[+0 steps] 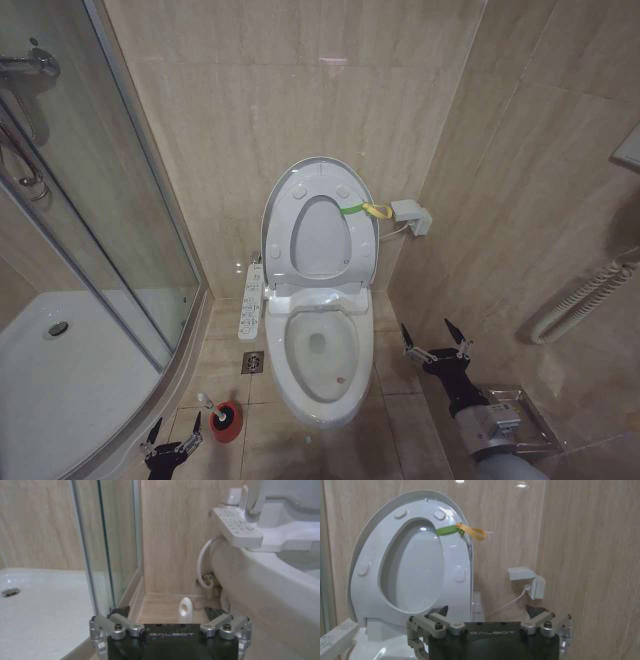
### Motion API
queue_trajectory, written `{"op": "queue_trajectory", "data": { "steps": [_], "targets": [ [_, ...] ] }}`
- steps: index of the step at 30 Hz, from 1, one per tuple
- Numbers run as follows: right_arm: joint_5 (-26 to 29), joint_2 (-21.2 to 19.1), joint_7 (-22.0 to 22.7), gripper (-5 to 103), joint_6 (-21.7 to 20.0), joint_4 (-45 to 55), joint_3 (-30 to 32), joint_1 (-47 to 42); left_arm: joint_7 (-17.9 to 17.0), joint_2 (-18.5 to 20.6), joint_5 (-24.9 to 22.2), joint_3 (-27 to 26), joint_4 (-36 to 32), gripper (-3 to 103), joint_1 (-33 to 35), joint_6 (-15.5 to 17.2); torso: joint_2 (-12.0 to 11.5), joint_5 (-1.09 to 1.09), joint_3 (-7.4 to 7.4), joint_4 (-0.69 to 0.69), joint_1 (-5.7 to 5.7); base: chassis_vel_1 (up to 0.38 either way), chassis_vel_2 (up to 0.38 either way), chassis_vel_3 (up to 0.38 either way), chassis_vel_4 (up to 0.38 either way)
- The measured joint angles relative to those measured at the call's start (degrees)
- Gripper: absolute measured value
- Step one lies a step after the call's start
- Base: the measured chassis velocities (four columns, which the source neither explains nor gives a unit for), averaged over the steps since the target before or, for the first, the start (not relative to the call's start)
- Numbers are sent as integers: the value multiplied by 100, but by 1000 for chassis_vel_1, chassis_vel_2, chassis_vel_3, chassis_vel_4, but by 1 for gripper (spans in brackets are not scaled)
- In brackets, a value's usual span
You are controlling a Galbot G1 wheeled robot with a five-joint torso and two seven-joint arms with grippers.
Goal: Open the toilet lid, clean the toilet bowl with a toilet brush, close the toilet lid, and flush.
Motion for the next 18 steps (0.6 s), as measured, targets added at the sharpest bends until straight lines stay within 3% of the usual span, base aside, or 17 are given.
{"op": "queue_trajectory", "data": {
  "steps": [18],
  "targets": [
    [0,0,-1,100,0,0,0,0,242,138,-29,149,1077,97,-705,-297,0,1,0,0,0,0,0,0,0]
  ]
}}
